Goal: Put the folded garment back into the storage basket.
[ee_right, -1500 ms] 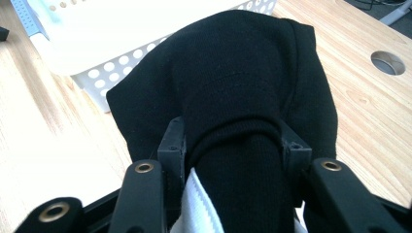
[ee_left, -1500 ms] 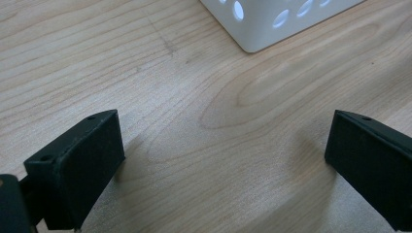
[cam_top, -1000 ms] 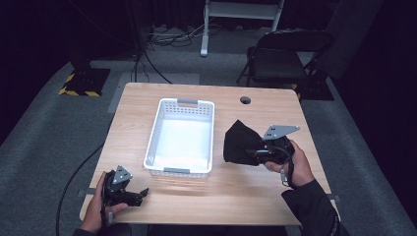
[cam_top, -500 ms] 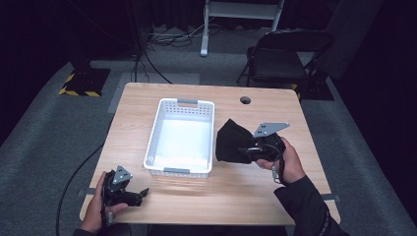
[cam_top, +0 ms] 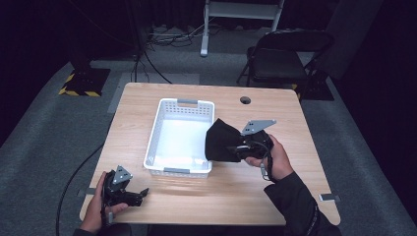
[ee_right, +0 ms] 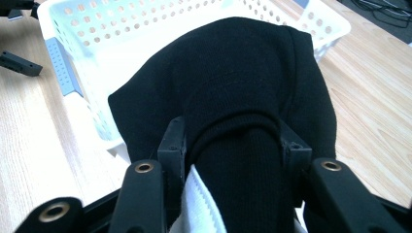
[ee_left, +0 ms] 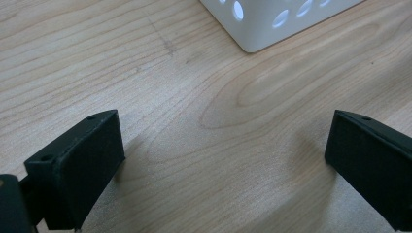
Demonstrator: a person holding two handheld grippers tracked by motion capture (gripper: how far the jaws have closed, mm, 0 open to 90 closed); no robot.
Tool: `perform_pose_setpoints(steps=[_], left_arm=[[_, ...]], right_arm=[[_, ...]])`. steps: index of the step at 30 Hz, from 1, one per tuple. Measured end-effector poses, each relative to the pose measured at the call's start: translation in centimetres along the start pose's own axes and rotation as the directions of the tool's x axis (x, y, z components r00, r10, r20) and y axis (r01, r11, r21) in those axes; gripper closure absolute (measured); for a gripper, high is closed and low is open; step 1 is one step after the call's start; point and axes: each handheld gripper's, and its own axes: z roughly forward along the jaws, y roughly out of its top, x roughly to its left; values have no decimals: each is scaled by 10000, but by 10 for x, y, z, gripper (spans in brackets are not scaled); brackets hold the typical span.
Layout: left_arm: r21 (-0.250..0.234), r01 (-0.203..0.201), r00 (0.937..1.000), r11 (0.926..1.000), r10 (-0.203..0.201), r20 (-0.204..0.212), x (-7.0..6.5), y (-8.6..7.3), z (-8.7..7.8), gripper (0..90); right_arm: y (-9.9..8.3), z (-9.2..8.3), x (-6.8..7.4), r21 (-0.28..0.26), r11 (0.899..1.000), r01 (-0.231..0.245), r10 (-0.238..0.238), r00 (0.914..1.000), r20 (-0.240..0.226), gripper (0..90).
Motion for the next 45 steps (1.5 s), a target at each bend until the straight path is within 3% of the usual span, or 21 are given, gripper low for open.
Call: perform_pose_setpoints(steps=[32, 45], left_arm=[[2, -1, 10000, 10000, 1, 6, 0, 0, 0, 6], [2, -3, 10000, 10000, 3, 6, 0, 0, 0, 6]], right_arm=[[41, 51, 28, 264, 9987, 438, -427, 9982, -414, 580], [50, 68, 33, 476, 9980, 422, -400, 9981, -467, 579]])
